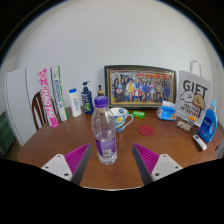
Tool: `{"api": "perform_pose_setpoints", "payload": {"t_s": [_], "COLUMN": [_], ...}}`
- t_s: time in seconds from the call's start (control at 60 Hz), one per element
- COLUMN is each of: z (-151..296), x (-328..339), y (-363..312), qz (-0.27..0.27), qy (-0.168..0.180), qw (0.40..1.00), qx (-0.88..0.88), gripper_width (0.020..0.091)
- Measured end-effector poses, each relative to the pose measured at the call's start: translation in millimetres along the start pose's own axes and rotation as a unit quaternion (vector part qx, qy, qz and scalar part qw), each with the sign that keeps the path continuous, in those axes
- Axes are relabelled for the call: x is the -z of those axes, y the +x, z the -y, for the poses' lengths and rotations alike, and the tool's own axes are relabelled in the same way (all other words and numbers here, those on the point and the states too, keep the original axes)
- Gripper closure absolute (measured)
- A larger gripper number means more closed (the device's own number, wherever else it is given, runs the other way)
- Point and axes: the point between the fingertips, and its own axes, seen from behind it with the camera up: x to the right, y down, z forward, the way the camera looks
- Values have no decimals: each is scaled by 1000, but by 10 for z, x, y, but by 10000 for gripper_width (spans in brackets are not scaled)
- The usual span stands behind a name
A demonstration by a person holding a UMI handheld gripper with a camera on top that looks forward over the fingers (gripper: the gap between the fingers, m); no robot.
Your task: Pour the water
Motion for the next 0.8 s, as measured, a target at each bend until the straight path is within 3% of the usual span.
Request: {"api": "perform_pose_setpoints", "payload": {"t_s": [0.083,0.217,0.3,0.367,0.45,0.55,0.633,0.8], "z": [16,1,-1,40,66,78,104,411], "x": [-329,-759,-921,-963,-980,-992,-1005,-1024], "y": [-124,-167,-178,-104,-109,-115,-199,-543], "qz": [-2,-23,-33,-59,-67,-73,-76,-61], "qy": [15,36,49,63,79,86,83,98], "qw": [1000,999,998,996,995,993,993,993], "qx": [-4,-2,1,9,5,20,40,21], "gripper_width": [262,348,451,599,634,747,780,781]}}
